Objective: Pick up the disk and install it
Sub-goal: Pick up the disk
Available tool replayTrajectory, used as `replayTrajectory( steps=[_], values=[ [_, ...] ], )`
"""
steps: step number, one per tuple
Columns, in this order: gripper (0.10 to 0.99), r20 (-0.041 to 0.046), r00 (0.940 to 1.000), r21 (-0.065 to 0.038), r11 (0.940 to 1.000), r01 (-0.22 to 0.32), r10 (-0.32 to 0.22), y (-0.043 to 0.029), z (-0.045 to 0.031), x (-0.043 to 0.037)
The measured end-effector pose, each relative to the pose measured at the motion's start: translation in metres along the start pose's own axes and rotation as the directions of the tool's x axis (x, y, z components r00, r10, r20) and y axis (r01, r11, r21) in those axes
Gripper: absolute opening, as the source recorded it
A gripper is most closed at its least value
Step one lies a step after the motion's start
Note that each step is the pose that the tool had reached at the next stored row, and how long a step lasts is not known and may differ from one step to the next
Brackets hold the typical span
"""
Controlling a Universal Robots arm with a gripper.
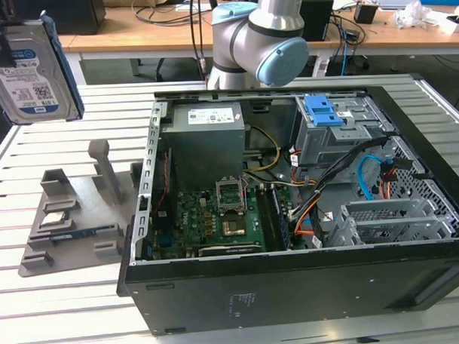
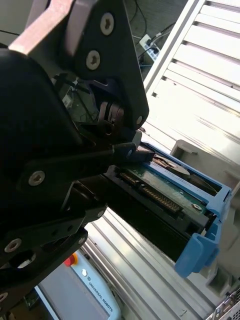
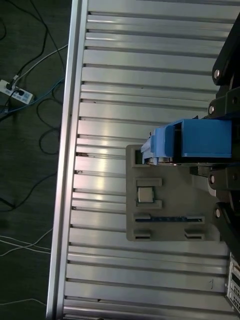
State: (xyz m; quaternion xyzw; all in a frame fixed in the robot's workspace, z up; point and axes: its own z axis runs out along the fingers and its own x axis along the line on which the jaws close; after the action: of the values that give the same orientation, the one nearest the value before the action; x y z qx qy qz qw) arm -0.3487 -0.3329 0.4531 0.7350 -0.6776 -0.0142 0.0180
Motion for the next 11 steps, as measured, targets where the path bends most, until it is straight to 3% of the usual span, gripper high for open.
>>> replayTrajectory(
  steps=[11],
  values=[
    [0.365, 0.0, 1.0, 0.0, 1.0, 0.0, 0.0, 0.0012, -0.026, 0.0]
  ],
)
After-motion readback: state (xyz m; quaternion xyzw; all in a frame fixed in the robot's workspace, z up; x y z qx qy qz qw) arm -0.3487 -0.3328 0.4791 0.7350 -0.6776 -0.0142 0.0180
